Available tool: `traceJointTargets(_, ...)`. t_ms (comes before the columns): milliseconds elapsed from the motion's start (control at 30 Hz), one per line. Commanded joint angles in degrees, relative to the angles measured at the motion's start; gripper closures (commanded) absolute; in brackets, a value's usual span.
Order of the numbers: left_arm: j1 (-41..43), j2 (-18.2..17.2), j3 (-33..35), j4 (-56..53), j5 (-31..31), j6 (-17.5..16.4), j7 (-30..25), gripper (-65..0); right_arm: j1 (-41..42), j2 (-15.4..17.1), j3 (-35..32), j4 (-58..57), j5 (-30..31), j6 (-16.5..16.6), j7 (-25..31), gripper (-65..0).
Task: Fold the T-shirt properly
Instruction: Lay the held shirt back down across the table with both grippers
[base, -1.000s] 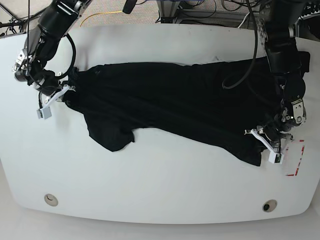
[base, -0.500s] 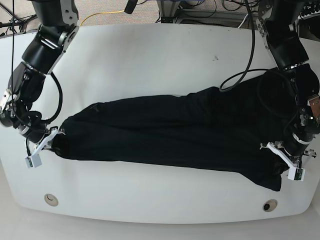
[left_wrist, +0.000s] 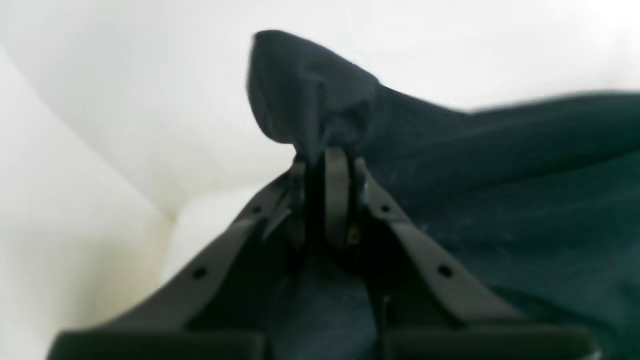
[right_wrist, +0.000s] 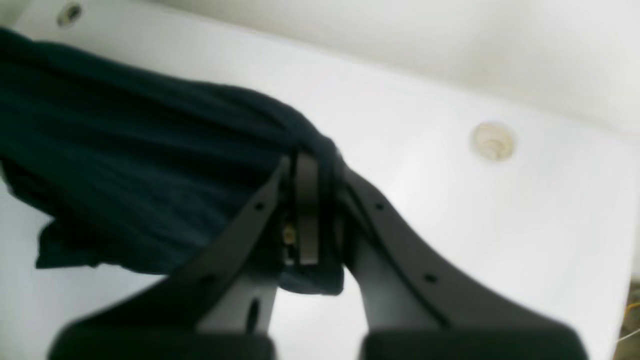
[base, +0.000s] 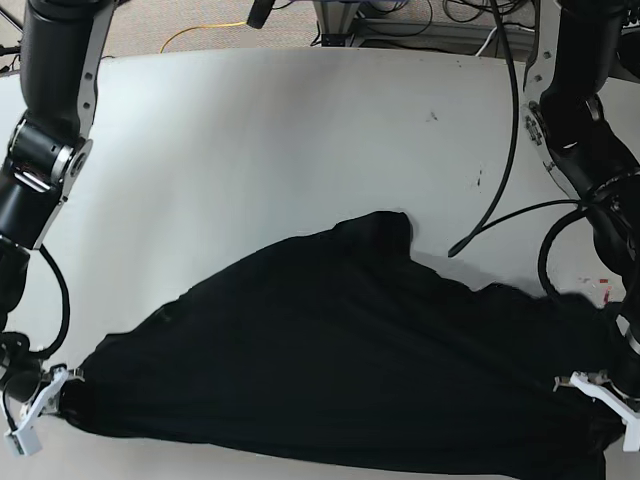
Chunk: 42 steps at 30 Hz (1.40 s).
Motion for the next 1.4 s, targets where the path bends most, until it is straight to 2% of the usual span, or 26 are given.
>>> traceJointTargets(0, -5.0, -1.2, -0.4, 1.0, 0.8, 0.8, -1.0, 0.0, 7.6, 2.6, -1.8, -0.7, 0.3, -0.1, 1.5, 0.0)
traceJointTargets(167, -12.7, -1.3, -0.5, 0.8, 0.9, 0.9, -1.0, 0.0, 18.8, 4.8, -8.7, -4.1, 0.3, -0.1, 1.4, 0.0)
traceJointTargets(300, -17.8, -2.2, -0.2, 0.7, 0.9, 0.9, -1.0, 0.0, 26.5, 5.3, -14.2, -5.5, 0.5, -0.1, 1.1, 0.0)
traceJointTargets(600, -25.3, -2.4, -0.1, -1.9, 0.7, 0.9, -1.0, 0.0, 26.5, 5.4, -23.8, -5.8, 0.4, -0.1, -0.1, 0.0)
traceJointTargets(833, -21.8, -2.3, -0.1, -0.5, 0.6, 0.9, -0.1, 0.0, 26.5, 5.4, -23.8, -5.4, 0.7, -0.1, -3.0, 0.0)
traceJointTargets(900, -19.6, -2.2, -0.1, -0.2, 0.5, 0.8, 0.2, 0.0, 26.5, 6.5, -23.6, -5.4, 0.7, -0.1, -2.8, 0.0)
traceJointTargets(1067, -14.6, -2.2, -0.4, 0.0, 0.5, 0.7, 0.2, 0.0, 26.5, 7.3, -17.6, -5.4, 0.6, -0.1, -2.3, 0.0)
traceJointTargets(1233, -9.8, -2.2, -0.5, 0.5, 0.5, 0.7, 0.1, 0.0, 26.5, 7.7, -14.8, -5.4, 0.6, -0.1, -2.2, 0.0)
traceJointTargets(1367, -5.8, -2.1, -0.5, 0.7, 0.4, 0.7, 0.1, 0.0, 21.4, 8.1, -12.5, -3.0, 0.6, -0.1, -1.8, 0.0)
